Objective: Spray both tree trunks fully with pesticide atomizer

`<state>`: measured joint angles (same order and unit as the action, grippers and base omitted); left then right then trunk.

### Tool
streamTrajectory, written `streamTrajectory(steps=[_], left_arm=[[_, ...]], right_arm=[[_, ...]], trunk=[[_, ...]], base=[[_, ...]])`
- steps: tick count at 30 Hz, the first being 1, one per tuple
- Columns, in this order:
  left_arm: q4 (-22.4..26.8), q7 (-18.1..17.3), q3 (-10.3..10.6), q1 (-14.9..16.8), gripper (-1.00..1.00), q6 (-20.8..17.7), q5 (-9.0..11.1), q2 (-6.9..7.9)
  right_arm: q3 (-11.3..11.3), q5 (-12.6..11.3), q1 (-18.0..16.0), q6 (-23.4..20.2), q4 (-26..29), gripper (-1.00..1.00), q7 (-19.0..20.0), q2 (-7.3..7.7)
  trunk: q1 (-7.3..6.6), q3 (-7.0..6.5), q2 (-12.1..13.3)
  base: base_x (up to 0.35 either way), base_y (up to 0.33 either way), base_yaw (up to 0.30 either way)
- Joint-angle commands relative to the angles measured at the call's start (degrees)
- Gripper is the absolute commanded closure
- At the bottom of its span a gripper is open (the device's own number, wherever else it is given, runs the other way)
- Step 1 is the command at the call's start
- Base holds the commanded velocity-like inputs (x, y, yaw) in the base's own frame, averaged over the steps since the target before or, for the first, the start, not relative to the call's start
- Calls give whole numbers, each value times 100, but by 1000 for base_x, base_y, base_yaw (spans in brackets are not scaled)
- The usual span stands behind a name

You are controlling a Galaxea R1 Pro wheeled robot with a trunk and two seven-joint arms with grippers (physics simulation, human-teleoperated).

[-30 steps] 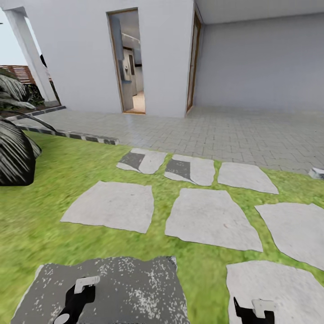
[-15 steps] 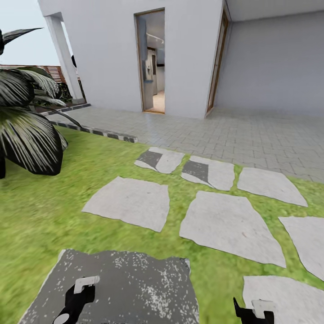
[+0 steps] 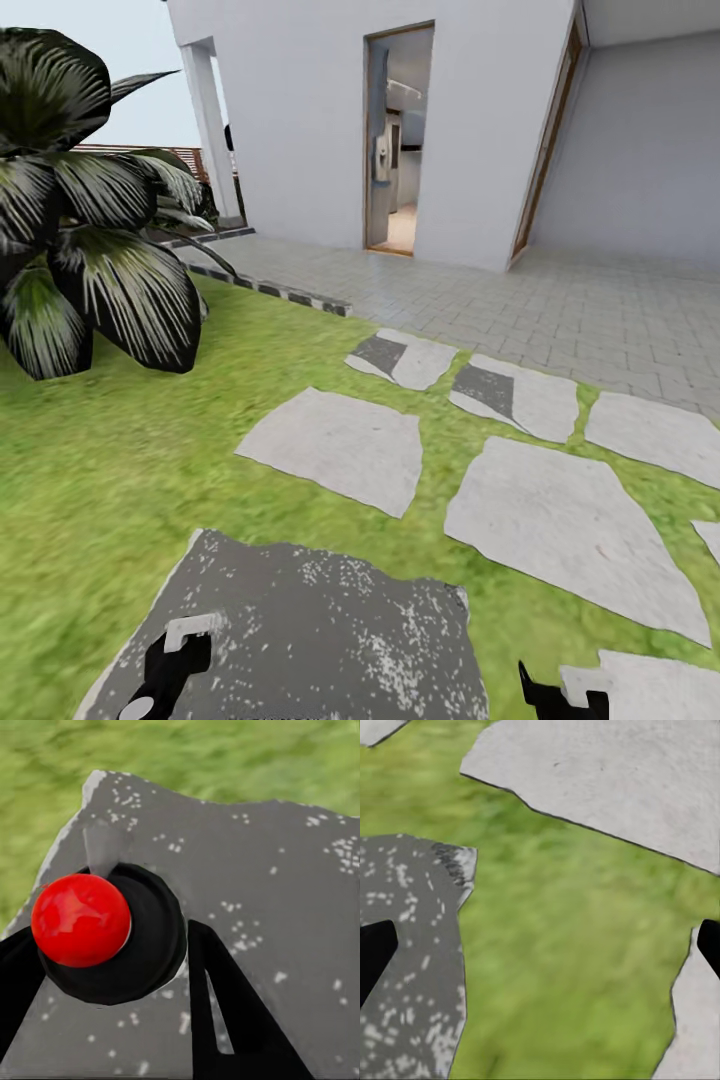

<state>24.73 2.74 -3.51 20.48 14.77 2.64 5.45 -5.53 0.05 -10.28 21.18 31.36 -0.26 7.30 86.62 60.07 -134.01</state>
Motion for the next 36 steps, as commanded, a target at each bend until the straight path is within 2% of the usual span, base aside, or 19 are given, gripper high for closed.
streamTrajectory(steps=[1, 7, 36], left_arm=[[0, -1, -1, 0, 100, 0, -1, 0], [-1, -1, 3, 0, 100, 3, -1, 0], [-3, -1, 8, 0, 100, 9, -1, 0]], right_arm=[[0, -2, 0, 0, 0, -100, 0, 0], [0, -5, 0, 0, 2, -100, 0, 0], [0, -4, 0, 0, -5, -100, 0, 0]], trunk=[[0, 0, 0], [0, 0, 0], [0, 0, 0]], base=[[0, 298, 279], [0, 151, 279], [0, 3, 279]])
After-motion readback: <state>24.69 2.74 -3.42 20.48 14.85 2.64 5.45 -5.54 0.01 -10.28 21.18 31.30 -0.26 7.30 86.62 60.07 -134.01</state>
